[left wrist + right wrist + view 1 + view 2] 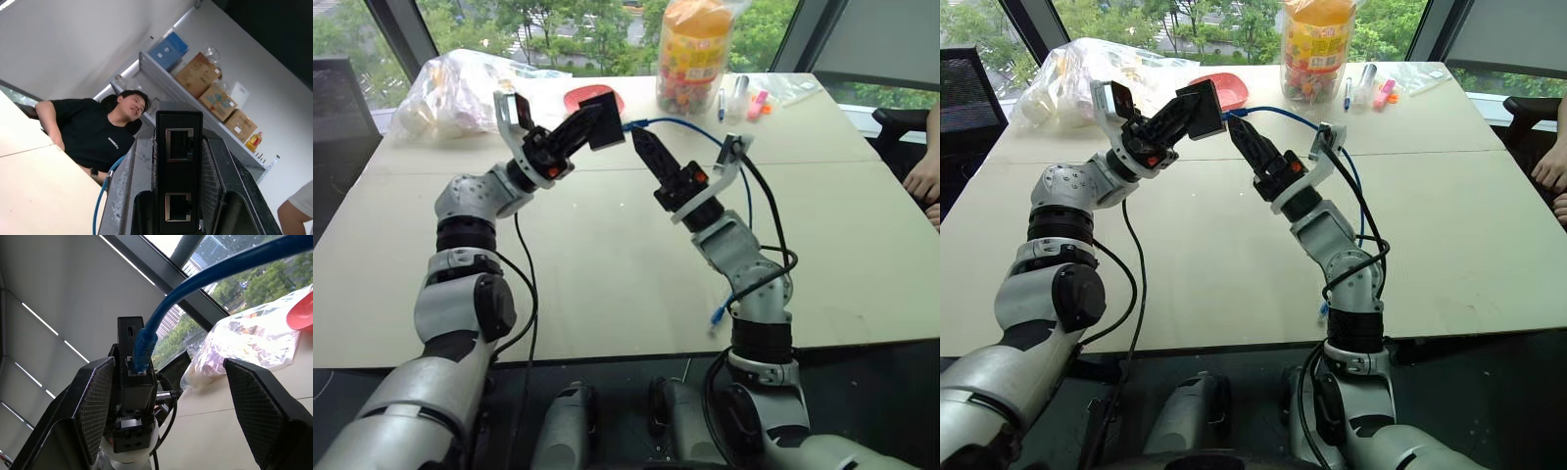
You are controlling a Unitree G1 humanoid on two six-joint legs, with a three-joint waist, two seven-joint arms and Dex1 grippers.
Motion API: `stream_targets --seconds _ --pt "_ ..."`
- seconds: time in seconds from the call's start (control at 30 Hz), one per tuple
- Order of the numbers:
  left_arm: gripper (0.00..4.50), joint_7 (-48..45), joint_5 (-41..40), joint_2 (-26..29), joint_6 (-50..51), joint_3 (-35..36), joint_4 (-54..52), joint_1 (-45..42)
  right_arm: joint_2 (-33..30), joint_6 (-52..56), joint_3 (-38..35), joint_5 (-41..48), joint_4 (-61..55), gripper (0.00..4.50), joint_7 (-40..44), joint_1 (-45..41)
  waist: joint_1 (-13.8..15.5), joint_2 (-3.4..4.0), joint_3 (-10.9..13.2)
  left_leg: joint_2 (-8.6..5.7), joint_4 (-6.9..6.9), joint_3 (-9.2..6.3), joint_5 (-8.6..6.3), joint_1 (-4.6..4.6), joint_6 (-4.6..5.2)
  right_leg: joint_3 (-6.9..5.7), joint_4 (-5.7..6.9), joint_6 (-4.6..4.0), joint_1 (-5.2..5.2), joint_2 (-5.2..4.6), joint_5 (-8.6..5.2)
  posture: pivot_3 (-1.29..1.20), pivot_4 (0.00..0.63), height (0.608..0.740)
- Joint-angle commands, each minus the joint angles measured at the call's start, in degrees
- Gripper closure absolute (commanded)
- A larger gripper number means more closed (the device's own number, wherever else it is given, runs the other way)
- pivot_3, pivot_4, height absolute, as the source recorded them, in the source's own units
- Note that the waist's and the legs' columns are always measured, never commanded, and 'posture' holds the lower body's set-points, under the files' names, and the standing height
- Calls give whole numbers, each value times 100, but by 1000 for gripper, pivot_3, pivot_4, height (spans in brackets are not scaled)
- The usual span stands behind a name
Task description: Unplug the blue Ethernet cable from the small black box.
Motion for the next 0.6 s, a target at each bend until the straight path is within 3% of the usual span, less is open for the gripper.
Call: stream_targets --seconds 0.03,0.5,0.6 --pt "4007 25 -224 -7 76 -35 -327 -30 40 -121 -27 35 -62 818 96 -170 1 0 0 0 0 0 0 0 0 0 0 0 0 0 0 0 150 740" --pt "4007 56 -250 -63 45 -136 -389 26 46 -113 60 -11 5 818 151 -206 1 0 0 0 0 0 0 0 0 0 -1 0 0 0 0 0 150 740" --pt "4007 64 -265 -68 45 -148 -405 40 52 -114 66 -13 24 1630 155 -215 1 0 0 0 -1 0 0 0 0 -1 -2 0 -1 0 0 0 150 740"
